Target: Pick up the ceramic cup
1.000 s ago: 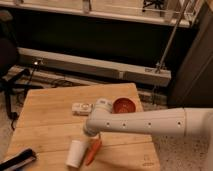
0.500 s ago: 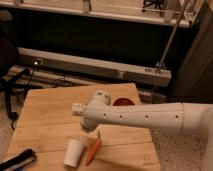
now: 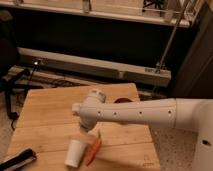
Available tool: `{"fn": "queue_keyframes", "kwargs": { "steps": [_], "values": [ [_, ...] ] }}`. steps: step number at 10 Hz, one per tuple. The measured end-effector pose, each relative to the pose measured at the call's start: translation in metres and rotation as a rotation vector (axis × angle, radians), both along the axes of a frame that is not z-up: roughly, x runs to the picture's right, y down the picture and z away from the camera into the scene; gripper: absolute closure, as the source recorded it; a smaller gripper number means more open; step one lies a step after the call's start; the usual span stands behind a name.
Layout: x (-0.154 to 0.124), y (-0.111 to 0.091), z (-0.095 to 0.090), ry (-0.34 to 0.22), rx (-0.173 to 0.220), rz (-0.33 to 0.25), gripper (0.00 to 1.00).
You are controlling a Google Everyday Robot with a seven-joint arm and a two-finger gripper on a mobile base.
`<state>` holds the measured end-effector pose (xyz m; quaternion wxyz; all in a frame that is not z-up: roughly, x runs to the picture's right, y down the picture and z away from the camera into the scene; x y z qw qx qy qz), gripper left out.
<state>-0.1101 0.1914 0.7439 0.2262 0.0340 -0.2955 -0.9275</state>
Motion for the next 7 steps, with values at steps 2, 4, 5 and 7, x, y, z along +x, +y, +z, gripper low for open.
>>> {"fn": "queue_keyframes", "kwargs": {
  "steps": [2,4,5,7],
  "values": [
    [-0.006,-0.011,-0.003,0.057,0.047,-0.056,0.56],
    [-0.022,-0.01,-0.013,0.043,0.041,-0.07,0.56],
    [-0.033,-0.008,-0.023,0.009,0.004,-0.057,0.56],
    [-0.037,-0.012,-0.027,-0.02,-0.026,-0.022,0.56]
  ]
}}
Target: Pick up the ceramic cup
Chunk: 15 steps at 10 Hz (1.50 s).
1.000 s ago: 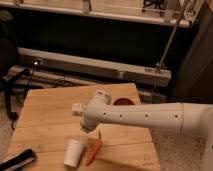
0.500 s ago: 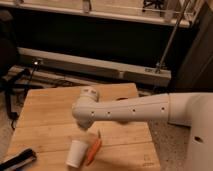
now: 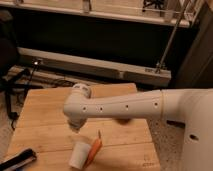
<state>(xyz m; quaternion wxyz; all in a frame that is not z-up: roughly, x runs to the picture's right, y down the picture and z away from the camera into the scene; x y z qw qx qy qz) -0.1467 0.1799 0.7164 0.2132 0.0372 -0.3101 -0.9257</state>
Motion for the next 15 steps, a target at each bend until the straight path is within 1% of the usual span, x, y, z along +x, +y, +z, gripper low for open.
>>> {"fn": "queue_keyframes", "kwargs": {
  "steps": [4,5,7,8,9,10,11,12,13,14,15],
  "values": [
    [-0.002,0.0,-0.002,-0.007,-0.003,-0.001,0.56],
    [-0.003,0.002,-0.004,-0.023,-0.017,-0.001,0.56],
    [-0.005,0.002,-0.008,-0.093,-0.061,0.025,0.56],
    [-0.009,0.0,-0.012,-0.179,-0.103,0.065,0.56],
    [-0.012,-0.001,-0.015,-0.252,-0.138,0.106,0.56],
    [-0.014,-0.003,-0.017,-0.347,-0.187,0.164,0.56],
    [-0.013,-0.005,-0.018,-0.423,-0.228,0.21,0.56],
    [-0.007,-0.005,-0.02,-0.525,-0.294,0.265,0.56],
    [0.001,-0.003,-0.02,-0.59,-0.346,0.295,0.56],
    [0.014,0.001,-0.02,-0.664,-0.413,0.321,0.56],
    [0.033,0.01,-0.018,-0.722,-0.491,0.325,0.56]
  ]
}}
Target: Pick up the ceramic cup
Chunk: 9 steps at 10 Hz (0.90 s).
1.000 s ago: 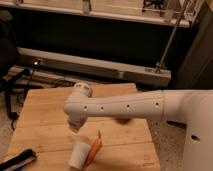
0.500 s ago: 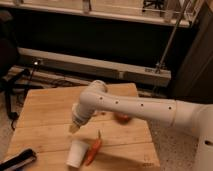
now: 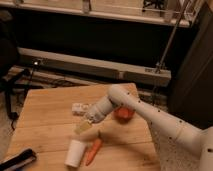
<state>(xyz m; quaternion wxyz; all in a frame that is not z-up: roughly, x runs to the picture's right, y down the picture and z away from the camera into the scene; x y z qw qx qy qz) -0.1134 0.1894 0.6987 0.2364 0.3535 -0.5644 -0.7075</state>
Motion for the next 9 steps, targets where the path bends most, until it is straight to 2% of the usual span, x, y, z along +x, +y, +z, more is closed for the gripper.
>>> {"fn": "queue_keyframes", "kwargs": {
  "steps": [2,3,4,6,7,9],
  "values": [
    [0.033,0.016,0.009,-0.06,-0.088,-0.061,0.56],
    [0.054,0.026,0.018,-0.057,-0.131,-0.134,0.56],
    [0.068,0.031,0.029,-0.029,-0.148,-0.205,0.56],
    [0.077,0.03,0.046,0.048,-0.139,-0.316,0.56],
    [0.07,0.023,0.054,0.1,-0.108,-0.373,0.56],
    [0.036,0.01,0.053,0.145,-0.057,-0.411,0.56]
  ]
}}
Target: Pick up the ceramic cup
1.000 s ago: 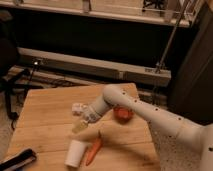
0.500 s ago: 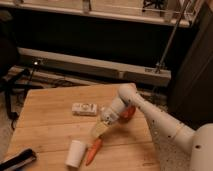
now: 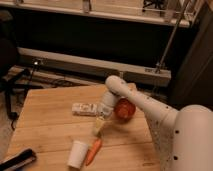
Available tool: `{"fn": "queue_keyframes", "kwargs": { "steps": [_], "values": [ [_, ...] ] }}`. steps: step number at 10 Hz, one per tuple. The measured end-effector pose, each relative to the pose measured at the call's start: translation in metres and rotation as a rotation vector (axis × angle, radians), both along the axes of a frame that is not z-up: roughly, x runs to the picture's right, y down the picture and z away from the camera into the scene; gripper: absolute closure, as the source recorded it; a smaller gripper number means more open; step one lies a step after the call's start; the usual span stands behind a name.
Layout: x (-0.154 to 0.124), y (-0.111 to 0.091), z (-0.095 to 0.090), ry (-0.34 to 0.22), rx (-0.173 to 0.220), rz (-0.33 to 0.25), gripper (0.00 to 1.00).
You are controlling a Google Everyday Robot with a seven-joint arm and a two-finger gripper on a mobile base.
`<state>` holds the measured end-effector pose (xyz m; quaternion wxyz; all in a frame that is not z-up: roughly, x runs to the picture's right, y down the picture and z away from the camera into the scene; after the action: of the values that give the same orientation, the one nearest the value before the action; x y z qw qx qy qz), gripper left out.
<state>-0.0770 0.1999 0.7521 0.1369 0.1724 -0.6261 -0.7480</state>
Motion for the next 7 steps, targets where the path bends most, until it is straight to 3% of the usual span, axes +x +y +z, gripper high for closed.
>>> {"fn": "queue_keyframes", "kwargs": {
  "steps": [2,7],
  "values": [
    [-0.025,0.0,-0.01,0.006,-0.005,-0.029,0.56],
    [-0.035,0.016,-0.025,0.024,-0.081,-0.084,0.56]
  ]
}}
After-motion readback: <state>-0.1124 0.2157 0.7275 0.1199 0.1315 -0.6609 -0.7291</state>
